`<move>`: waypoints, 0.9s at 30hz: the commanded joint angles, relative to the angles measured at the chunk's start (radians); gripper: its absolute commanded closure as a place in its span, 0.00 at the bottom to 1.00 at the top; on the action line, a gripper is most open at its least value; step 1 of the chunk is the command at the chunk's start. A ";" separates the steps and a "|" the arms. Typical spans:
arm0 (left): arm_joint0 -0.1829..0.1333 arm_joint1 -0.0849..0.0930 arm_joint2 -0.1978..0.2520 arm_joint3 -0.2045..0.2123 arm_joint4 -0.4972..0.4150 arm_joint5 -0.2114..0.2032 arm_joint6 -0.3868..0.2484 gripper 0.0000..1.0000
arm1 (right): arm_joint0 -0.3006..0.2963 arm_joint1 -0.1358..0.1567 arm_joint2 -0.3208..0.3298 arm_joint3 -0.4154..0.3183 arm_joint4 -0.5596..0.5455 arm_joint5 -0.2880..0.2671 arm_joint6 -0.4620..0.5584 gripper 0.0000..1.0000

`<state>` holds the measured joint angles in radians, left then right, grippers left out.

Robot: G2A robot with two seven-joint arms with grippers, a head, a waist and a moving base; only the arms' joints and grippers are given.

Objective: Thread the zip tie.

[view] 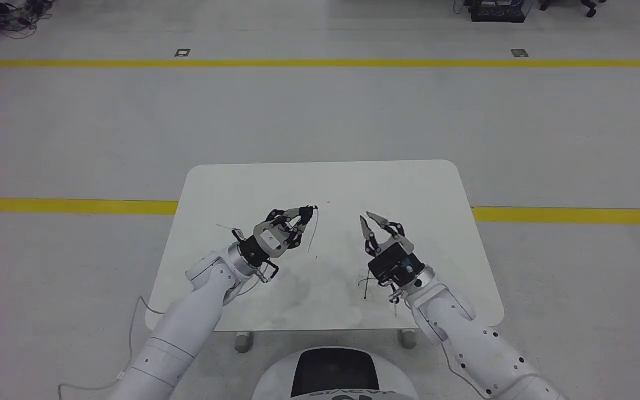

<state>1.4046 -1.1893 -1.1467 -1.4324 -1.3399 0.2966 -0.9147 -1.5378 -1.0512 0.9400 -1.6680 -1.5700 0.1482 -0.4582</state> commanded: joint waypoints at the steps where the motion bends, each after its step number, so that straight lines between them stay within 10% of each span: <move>1: 0.000 0.000 0.000 0.000 0.000 0.000 0.000 1.00 | 0.000 0.000 0.000 0.000 0.000 0.000 0.000 0.00; 27: 0.034 0.014 -0.023 -0.082 0.042 0.031 0.104 1.00 | -0.061 0.003 0.108 -0.017 0.029 0.031 0.058 0.00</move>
<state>1.4391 -1.1752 -1.1695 -1.5142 -1.2976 0.3276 -0.8108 -1.5987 -1.0482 1.0479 -1.6849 -1.5409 0.1796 -0.4002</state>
